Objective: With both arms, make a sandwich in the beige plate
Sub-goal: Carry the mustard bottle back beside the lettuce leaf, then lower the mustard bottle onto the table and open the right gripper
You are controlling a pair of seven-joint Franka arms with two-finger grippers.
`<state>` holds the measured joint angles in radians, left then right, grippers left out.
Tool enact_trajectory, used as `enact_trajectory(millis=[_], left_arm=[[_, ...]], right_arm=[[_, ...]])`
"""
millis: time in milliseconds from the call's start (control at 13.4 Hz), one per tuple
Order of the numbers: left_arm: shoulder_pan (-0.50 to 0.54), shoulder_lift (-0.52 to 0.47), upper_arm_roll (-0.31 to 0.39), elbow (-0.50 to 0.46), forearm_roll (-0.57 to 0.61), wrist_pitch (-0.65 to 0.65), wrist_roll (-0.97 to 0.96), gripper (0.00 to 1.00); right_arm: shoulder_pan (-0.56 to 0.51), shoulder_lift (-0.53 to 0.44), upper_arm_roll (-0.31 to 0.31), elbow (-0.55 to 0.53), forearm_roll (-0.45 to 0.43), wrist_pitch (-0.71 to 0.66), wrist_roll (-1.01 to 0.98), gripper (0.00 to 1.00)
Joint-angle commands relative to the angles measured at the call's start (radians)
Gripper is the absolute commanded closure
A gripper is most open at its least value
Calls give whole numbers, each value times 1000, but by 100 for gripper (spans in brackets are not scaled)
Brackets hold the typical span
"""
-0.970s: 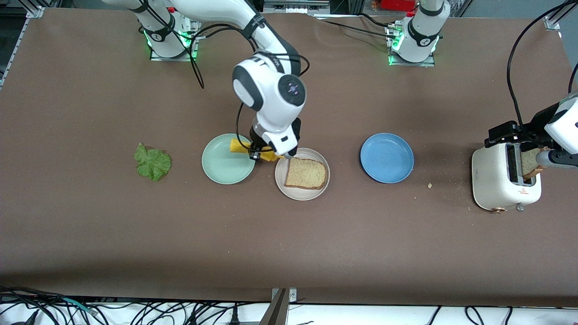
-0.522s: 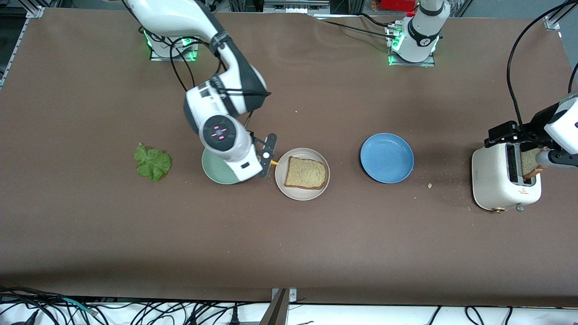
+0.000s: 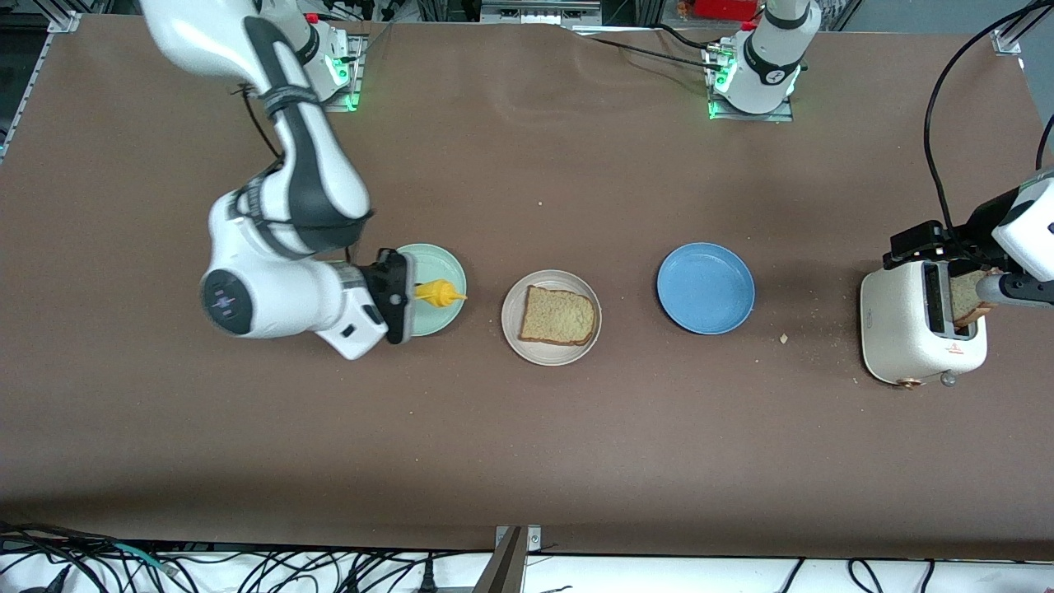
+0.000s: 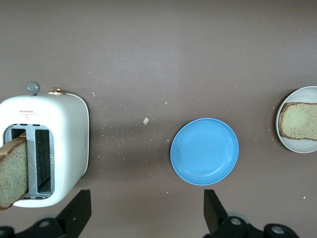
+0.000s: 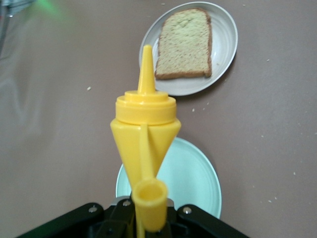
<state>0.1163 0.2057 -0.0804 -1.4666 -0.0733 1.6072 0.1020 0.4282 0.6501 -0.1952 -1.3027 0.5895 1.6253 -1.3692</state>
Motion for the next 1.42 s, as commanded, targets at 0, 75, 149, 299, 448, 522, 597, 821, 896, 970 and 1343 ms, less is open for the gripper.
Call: enact_trajectory(millis=[0,75,149,299,448,522,597,821,896,970,1343], left_arm=[[-7,-6,-1,-1,43,-7,8,0],[-7,-5,-1,-1,43,-9,8,0],[-7,-6,-1,-1,43,-7,8,0],[-7,-5,-1,-1,43,-9,8,0],[-7,-5,-1,-1,43,-9,8,0],[-7,-5,-1,-1,43,-9,8,0],[-7,-5,-1,-1,43,-7,8,0],[-7,-5,-1,-1,43,-9,8,0],[-7,-5,-1,-1,43,-9,8,0],[-7,-5,-1,-1,43,-9,8,0],[-7,-6,-1,-1,43,-9,8,0]], right_arm=[[-115,-29,17,-81,123,-65,-233,100],[-158,-27,19,-107,181,-90,-291,100],[-193,-21,19,-124,214,-113,-371,100],[-250,22,20,-145,289,-184,-555,100],[-314,31,20,-226,329,-208,-734,100],[-344,36,23,-272,358,-215,-822,100],[-368,51,23,-305,384,-238,-900,100],[-446,162,26,-317,423,-315,-1098,100],[-459,193,26,-317,456,-358,-1132,100],[-471,213,26,-316,475,-381,-1152,100],[-494,307,26,-302,550,-447,-1225,100]])
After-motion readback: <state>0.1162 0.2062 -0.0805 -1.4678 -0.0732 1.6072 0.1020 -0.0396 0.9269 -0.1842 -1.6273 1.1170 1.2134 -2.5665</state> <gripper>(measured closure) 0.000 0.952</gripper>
